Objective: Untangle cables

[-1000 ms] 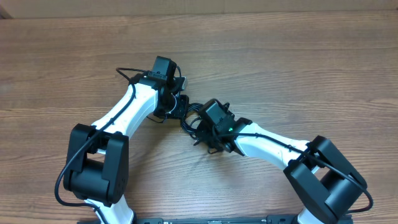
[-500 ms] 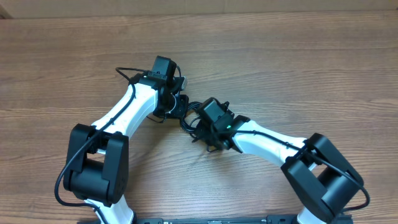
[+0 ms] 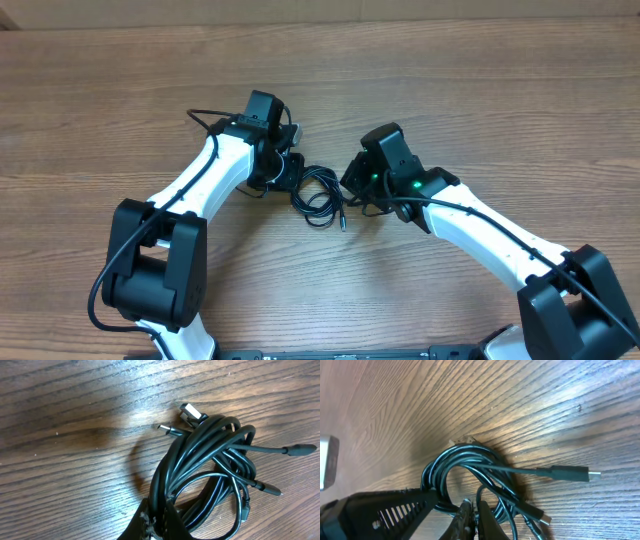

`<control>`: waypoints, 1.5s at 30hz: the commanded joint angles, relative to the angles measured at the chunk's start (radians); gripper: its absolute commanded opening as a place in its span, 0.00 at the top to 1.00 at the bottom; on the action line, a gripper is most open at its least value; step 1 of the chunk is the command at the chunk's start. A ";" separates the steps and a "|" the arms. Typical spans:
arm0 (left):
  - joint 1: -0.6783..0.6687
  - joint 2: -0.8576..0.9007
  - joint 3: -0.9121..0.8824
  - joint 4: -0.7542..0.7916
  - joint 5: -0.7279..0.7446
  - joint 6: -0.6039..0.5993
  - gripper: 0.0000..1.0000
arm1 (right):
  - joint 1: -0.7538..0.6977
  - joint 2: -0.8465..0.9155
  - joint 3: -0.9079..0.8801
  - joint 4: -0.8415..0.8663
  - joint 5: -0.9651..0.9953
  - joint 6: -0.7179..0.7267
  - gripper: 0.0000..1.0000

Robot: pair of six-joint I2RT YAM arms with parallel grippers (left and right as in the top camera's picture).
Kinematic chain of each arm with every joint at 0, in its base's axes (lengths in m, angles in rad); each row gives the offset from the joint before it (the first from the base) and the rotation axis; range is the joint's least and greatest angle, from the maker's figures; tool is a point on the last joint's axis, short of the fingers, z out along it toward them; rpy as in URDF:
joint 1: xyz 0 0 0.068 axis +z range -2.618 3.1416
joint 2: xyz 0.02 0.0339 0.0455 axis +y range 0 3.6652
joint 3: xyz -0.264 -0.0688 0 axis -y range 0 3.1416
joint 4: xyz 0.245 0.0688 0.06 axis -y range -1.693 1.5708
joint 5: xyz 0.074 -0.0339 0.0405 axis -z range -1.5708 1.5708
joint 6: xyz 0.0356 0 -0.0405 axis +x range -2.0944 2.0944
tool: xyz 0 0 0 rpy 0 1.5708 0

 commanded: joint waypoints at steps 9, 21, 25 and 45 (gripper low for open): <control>-0.007 0.005 -0.001 0.000 0.019 0.022 0.96 | 0.011 0.003 -0.004 -0.064 -0.107 -0.134 0.85; 0.047 0.005 0.002 0.033 0.334 -0.101 0.96 | 0.033 0.003 -0.012 -0.196 -0.097 -0.133 0.73; 0.068 0.005 0.002 0.074 0.401 -0.149 0.96 | 0.033 0.003 -0.012 -0.196 -0.097 -0.129 0.73; 0.174 0.005 0.002 0.034 0.551 -0.197 0.96 | 0.033 0.006 -0.017 -0.183 0.220 -0.105 0.56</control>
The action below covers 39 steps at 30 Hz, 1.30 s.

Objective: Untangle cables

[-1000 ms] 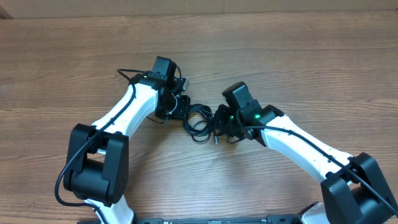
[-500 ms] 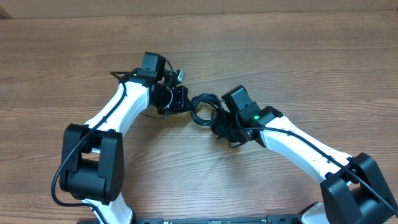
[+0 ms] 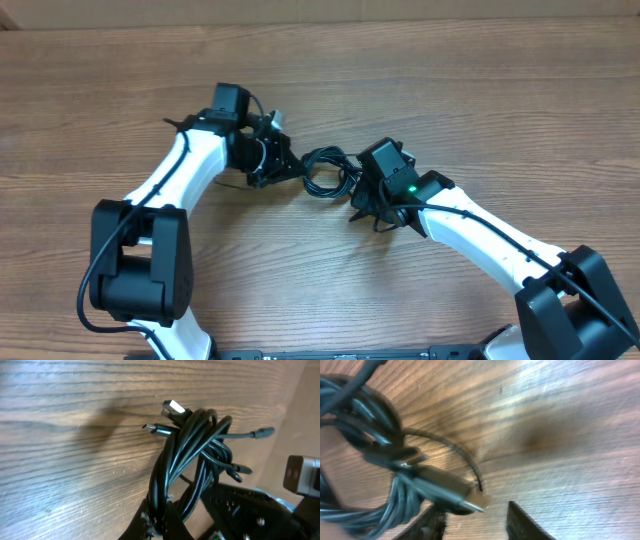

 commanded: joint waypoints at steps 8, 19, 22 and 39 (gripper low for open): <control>0.042 0.005 0.003 -0.040 0.230 0.021 0.96 | 0.004 0.007 -0.010 0.055 0.072 0.063 0.51; 0.042 0.005 0.003 -0.064 0.379 0.125 0.96 | 0.000 0.105 -0.010 0.116 0.257 0.072 0.34; 0.042 0.005 0.003 -0.063 0.379 0.126 0.96 | -0.013 0.126 -0.010 0.146 0.259 0.078 0.32; 0.055 0.005 0.003 -0.035 0.169 0.020 0.96 | -0.183 0.130 0.060 0.036 -0.326 -0.301 0.41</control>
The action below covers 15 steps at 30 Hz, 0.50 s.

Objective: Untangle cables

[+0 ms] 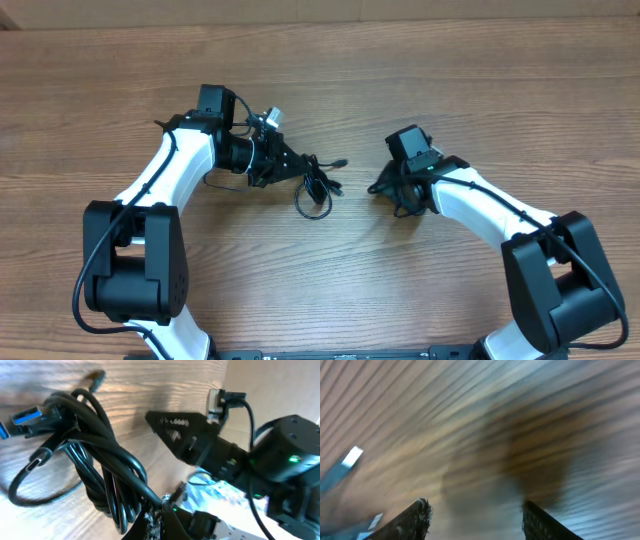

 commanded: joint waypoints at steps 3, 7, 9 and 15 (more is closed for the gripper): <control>0.009 0.005 0.003 0.008 -0.275 -0.216 0.96 | -0.002 0.003 0.052 0.003 -0.435 -0.290 0.34; 0.009 0.005 0.003 0.011 -0.378 -0.275 0.96 | 0.000 0.003 0.052 0.019 -0.504 -0.290 0.25; 0.008 0.005 0.003 0.016 -0.394 -0.274 0.96 | 0.000 0.003 0.052 0.032 -0.504 -0.275 0.24; 0.007 0.005 0.003 0.019 -0.563 -0.278 0.71 | 0.000 0.003 0.052 0.035 -0.500 -0.217 0.24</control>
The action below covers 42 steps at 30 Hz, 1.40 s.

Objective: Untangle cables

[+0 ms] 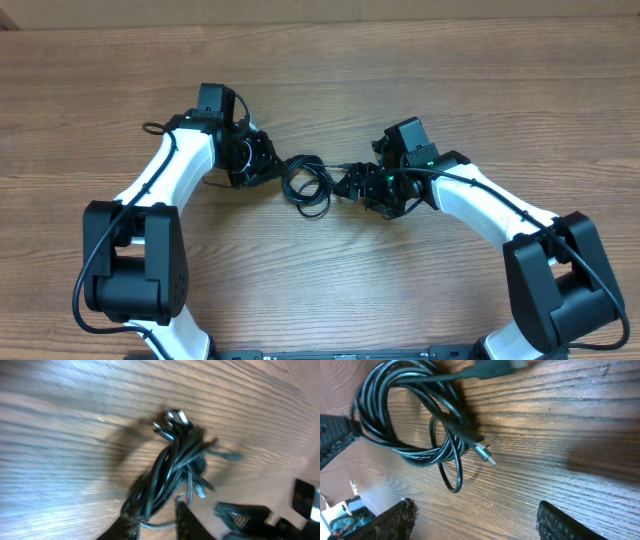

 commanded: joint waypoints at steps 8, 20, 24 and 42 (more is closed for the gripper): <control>-0.053 0.005 0.002 -0.017 -0.257 -0.015 0.48 | 0.000 0.003 0.024 0.000 -0.024 0.008 0.24; -0.187 0.005 -0.012 -0.025 -0.377 -0.015 0.53 | 0.000 0.003 0.023 0.000 -0.024 0.007 0.23; -0.189 0.005 -0.035 -0.002 -0.377 -0.024 0.54 | 0.000 0.003 0.023 -0.002 -0.024 0.007 0.23; -0.192 0.005 -0.050 0.023 -0.378 -0.052 0.59 | 0.035 0.013 0.023 -0.007 -0.019 0.030 0.25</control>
